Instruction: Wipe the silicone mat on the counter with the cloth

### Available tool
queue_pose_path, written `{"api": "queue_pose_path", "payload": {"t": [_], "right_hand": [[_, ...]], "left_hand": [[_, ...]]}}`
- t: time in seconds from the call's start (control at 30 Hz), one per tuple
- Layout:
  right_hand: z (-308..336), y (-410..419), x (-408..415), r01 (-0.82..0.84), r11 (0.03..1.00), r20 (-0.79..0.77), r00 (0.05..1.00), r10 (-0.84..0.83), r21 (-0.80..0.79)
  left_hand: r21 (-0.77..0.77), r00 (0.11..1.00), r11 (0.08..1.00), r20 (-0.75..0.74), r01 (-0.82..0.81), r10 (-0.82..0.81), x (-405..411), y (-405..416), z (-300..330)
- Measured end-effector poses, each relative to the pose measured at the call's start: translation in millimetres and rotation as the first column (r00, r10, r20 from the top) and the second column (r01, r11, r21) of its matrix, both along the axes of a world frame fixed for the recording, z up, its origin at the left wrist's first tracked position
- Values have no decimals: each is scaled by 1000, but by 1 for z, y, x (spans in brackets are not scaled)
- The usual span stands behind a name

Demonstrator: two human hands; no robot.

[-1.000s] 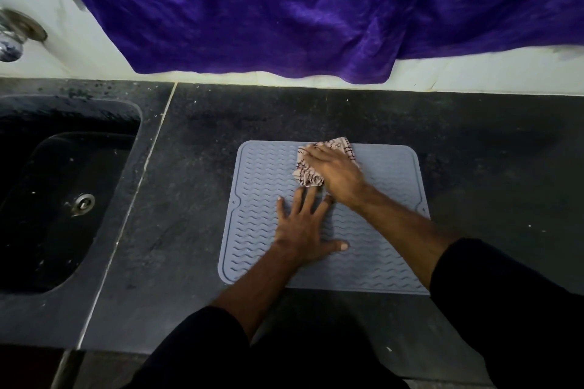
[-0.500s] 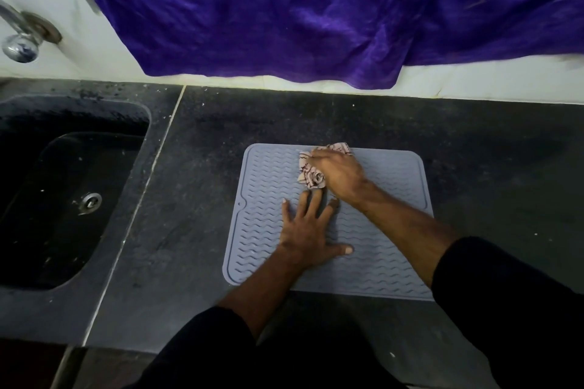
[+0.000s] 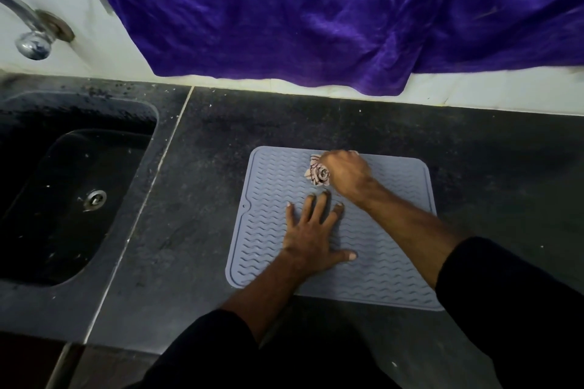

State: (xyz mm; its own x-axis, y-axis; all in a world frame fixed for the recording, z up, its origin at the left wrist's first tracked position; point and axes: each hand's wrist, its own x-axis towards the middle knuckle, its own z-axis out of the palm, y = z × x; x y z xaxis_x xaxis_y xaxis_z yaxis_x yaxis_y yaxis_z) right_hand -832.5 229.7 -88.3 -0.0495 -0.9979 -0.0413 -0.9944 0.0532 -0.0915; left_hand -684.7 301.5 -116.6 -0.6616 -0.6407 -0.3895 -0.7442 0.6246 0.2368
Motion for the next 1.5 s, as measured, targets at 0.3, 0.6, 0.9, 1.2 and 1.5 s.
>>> {"api": "queue_pose_path", "payload": {"t": [0.3, 0.6, 0.9, 1.2, 1.5], "right_hand": [[-4, -5, 22, -121, 993, 76, 990, 121, 5], [8, -13, 31, -179, 983, 166, 969, 182, -31], [3, -12, 16, -41, 999, 71, 997, 40, 16], [-2, -11, 25, -168, 985, 79, 983, 165, 31], [4, -18, 45, -249, 968, 132, 960, 248, -11]], "left_hand": [[-6, 1000, 1000, 13, -3, 3, 0, 0, 0], [-11, 1000, 1000, 8, -6, 6, 0, 0, 1], [-2, 1000, 1000, 23, -17, 17, -1, 1, 4], [13, 1000, 1000, 20, -15, 15, -2, 0, 3], [12, 999, 1000, -31, -10, 11, -1, 1, 4]]}}
